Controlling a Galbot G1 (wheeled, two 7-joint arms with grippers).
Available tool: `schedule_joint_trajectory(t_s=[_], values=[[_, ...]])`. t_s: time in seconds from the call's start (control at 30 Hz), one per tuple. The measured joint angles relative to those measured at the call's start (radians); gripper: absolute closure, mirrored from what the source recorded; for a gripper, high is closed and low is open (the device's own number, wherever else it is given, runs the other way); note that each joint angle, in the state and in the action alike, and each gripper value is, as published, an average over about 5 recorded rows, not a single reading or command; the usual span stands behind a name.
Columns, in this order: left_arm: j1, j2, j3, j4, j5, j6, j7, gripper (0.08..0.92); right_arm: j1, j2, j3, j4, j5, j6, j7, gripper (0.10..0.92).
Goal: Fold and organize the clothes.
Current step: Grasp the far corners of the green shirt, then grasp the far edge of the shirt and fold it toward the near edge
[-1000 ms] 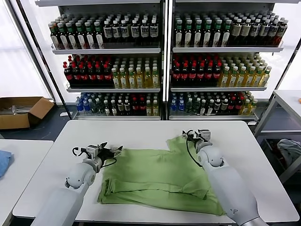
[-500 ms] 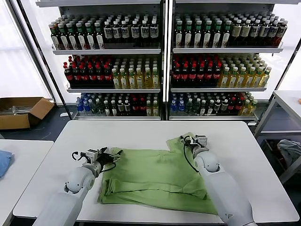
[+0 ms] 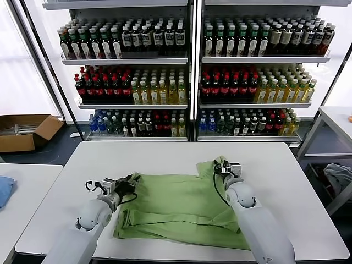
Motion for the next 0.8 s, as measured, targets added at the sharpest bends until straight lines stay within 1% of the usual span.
schedule_joint_trajectory(t_s=[0.2,0.27,0.33,0.53,0.8], values=[[0.008,-0.019,-0.005,-0.007,0.002,-0.022,-0.005,0.884,-0.018,0.002,0.017,0.024,0.004,0.002,0.001,0.859],[0.009,-0.026,-0.007,-0.010,0.003,-0.034,-0.008,0.904,-0.023,0.001,0.023,0.034,0.007,0.005,0.001,0.897],[0.011,-0.033,-0.010,-0.014,0.003,-0.049,-0.010,0.911,-0.028,0.000,0.029,0.046,0.011,0.009,0.001,0.909],[0.018,-0.048,-0.022,-0.036,0.005,-0.099,-0.014,0.911,-0.049,-0.003,0.045,0.102,0.017,0.028,-0.002,0.909],[0.045,-0.036,-0.046,-0.101,0.009,-0.154,-0.008,0.911,-0.102,-0.026,0.075,0.249,0.009,0.053,0.002,0.909]])
